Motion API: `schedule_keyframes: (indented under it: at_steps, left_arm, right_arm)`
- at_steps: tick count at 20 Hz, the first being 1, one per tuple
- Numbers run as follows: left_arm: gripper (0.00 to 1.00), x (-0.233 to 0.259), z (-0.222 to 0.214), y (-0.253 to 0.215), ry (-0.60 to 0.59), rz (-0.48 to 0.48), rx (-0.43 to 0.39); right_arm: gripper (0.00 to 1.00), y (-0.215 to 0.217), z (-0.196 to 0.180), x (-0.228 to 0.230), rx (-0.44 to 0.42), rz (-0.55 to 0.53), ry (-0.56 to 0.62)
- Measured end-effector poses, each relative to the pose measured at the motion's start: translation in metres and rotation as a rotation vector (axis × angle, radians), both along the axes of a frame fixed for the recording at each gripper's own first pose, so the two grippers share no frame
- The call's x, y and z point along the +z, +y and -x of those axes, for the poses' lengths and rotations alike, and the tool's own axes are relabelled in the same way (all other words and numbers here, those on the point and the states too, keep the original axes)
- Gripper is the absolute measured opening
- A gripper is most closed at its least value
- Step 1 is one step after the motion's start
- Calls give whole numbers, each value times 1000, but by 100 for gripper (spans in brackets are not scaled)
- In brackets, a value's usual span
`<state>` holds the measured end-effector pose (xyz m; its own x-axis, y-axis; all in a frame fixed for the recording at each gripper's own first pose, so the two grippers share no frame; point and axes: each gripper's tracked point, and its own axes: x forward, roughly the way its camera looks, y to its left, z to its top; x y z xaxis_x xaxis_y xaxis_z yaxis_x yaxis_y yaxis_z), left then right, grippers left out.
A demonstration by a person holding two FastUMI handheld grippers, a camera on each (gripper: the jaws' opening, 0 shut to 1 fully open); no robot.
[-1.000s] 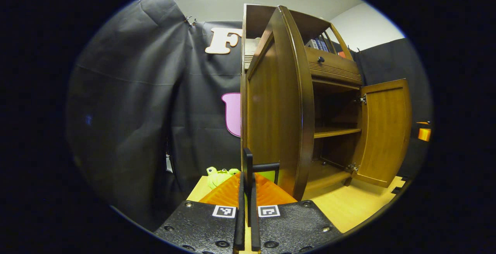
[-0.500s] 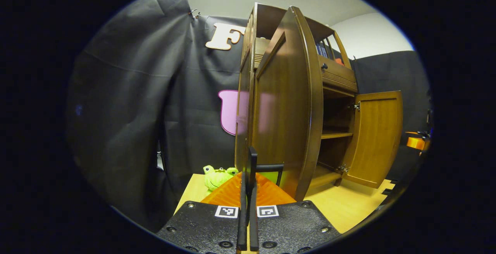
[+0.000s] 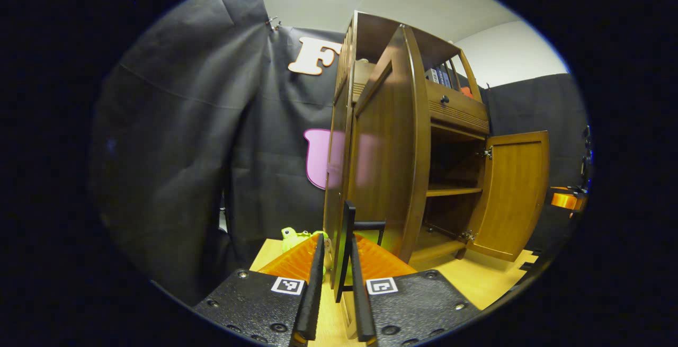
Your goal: Open the right door of the double-door shoe cabinet with the right hand, and open the left door with the left hand.
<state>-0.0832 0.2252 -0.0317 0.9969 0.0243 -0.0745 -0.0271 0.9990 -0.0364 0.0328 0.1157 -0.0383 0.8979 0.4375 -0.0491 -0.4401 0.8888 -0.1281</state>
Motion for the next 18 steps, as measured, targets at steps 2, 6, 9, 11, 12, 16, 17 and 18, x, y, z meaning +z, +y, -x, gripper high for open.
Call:
schedule_keyframes:
  at_steps: [2,6,9,11,12,16,17,18]
  left_arm:
    - [36,10,10,-2,-21,-2,24]
    - [59,27,31,-4,-65,18,105]
    - [78,39,42,-2,-89,8,185]
    - [90,44,46,-11,-97,23,208]
    - [93,44,50,-14,-98,28,213]
    - [89,53,57,-30,-115,25,230]
    - [89,55,58,-36,-121,26,224]
    - [89,56,58,-42,-121,28,223]
  right_arm:
    - [96,-9,1,-3,-5,-5,-3]
    - [98,-20,1,9,-10,-63,-16]
    - [94,-27,3,18,-29,-64,-42]
    - [96,-26,8,19,-25,-71,-50]
    - [96,-24,13,17,-15,-76,-44]
    - [96,-22,22,10,4,-87,-23]
    - [94,-21,25,10,15,-92,-20]
    - [94,-20,27,11,24,-101,-19]
